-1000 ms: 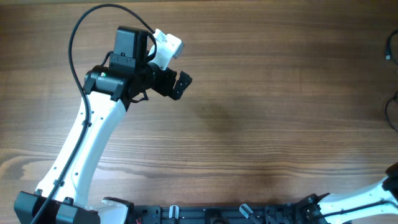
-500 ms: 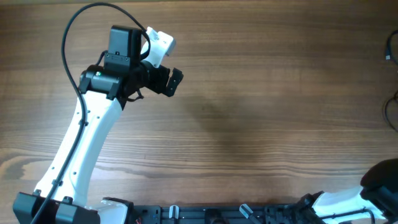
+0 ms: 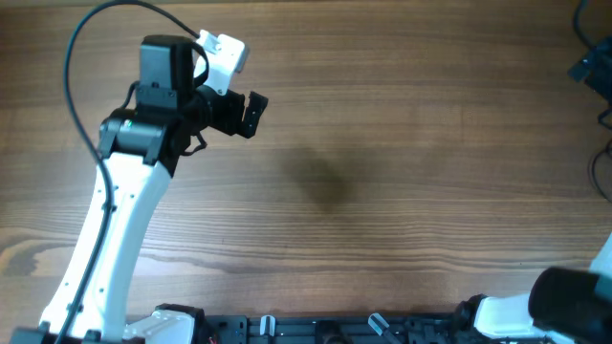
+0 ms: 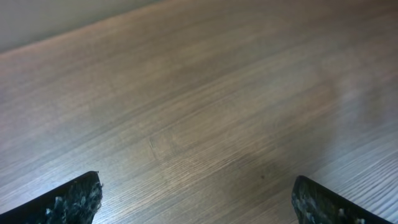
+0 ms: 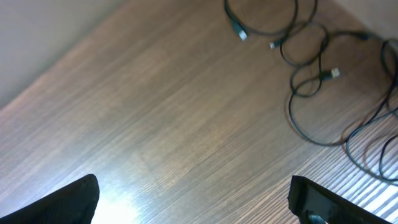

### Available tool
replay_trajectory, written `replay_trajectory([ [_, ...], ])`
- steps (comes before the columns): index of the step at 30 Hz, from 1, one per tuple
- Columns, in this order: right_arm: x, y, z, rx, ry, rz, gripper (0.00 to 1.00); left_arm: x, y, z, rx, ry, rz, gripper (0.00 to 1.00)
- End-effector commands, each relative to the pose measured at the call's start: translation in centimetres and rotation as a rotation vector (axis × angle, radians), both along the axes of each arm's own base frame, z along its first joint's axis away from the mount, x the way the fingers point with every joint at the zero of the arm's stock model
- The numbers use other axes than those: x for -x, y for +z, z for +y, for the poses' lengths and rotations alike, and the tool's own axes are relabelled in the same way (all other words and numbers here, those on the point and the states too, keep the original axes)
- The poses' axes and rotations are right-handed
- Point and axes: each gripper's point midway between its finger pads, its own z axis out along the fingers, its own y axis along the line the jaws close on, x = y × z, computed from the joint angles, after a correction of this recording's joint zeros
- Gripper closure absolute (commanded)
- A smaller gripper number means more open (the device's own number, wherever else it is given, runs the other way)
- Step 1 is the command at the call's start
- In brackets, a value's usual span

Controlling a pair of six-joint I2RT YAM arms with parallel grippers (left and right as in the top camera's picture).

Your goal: Untangle cables

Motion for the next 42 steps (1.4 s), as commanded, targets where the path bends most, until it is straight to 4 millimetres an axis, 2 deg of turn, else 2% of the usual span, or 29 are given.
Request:
replay_trajectory([
  [1,1.3,3.7,2.1,0.092,0.032,-0.059,0.0,1.0,4.0,0.7,0.026,0.043,-0.105,0.0],
  [4,2.2,6.0,3.9,0.114,0.068,-0.122,0.0,2.0,5.7,1.1,0.027,0.055,-0.148,0.0],
  [7,3.0,7.4,5.4,0.115,0.102,-0.163,0.0,2.7,6.8,1.8,0.051,0.115,-0.163,0.0],
  [12,2.8,8.0,9.3,0.077,0.231,-0.187,0.0,3.8,7.2,2.7,0.074,0.191,-0.146,0.0],
  [15,2.4,7.7,12.4,0.067,0.334,-0.176,0.0,4.0,7.4,3.7,0.082,0.268,-0.142,0.0],
  [19,2.8,6.7,16.4,0.047,0.456,-0.128,0.0,4.6,8.1,3.9,0.13,0.308,-0.141,0.0],
  [23,3.6,5.4,18.5,0.056,0.555,-0.052,0.0,4.6,8.1,4.1,0.161,0.348,-0.13,0.0],
  [27,3.5,5.3,20.6,0.088,0.663,-0.049,0.0,4.8,7.9,4.3,0.169,0.37,-0.114,0.0],
  [35,2.1,2.9,22.4,0.06,0.705,0.021,0.0,3.9,6.7,4.1,0.167,0.384,-0.077,0.0],
  [40,0.3,0.6,23.7,0.051,0.734,0.077,0.0,1.6,4.9,2.7,0.079,0.288,-0.081,0.0],
  [42,-1.2,0.0,24.8,0.054,0.754,0.064,0.0,0.4,3.5,2.5,0.052,0.298,-0.063,0.0],
])
